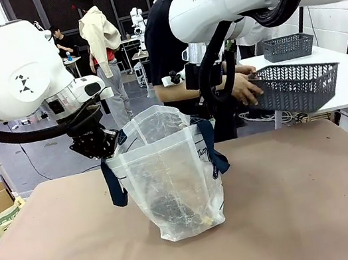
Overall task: Transfer purchased items from the store into the shopping bag.
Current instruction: Move the Reusable shopping bag to the right side of the table.
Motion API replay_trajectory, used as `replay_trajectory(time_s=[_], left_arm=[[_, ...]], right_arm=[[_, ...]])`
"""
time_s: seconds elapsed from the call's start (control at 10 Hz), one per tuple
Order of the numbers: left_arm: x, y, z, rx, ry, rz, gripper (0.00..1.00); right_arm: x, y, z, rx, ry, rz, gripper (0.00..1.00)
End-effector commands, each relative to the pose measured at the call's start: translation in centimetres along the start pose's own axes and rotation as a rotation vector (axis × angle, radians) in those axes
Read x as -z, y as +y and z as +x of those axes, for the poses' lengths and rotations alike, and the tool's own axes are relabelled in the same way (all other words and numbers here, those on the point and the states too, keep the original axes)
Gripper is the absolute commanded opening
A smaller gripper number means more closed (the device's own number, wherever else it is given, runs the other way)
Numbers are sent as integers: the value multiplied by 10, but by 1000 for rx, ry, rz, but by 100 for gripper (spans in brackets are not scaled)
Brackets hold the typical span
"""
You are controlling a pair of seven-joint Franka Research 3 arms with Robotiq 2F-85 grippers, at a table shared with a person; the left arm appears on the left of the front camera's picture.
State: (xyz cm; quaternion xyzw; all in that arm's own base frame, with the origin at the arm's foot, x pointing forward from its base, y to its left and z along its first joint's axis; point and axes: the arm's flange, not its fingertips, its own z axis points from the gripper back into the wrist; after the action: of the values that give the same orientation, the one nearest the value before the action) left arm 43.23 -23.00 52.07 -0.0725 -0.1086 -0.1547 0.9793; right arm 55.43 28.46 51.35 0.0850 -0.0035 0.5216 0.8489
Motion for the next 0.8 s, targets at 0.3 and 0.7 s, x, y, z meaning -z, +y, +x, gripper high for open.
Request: replay_trajectory(time_s=[0.3,0.7], left_arm=[[-1,0,-1,-3,-2,1,0],[-1,0,-1,-3,-2,1,0]], right_arm=[[0,0,0,0,0,0,0],[0,0,0,0,0,0,0]])
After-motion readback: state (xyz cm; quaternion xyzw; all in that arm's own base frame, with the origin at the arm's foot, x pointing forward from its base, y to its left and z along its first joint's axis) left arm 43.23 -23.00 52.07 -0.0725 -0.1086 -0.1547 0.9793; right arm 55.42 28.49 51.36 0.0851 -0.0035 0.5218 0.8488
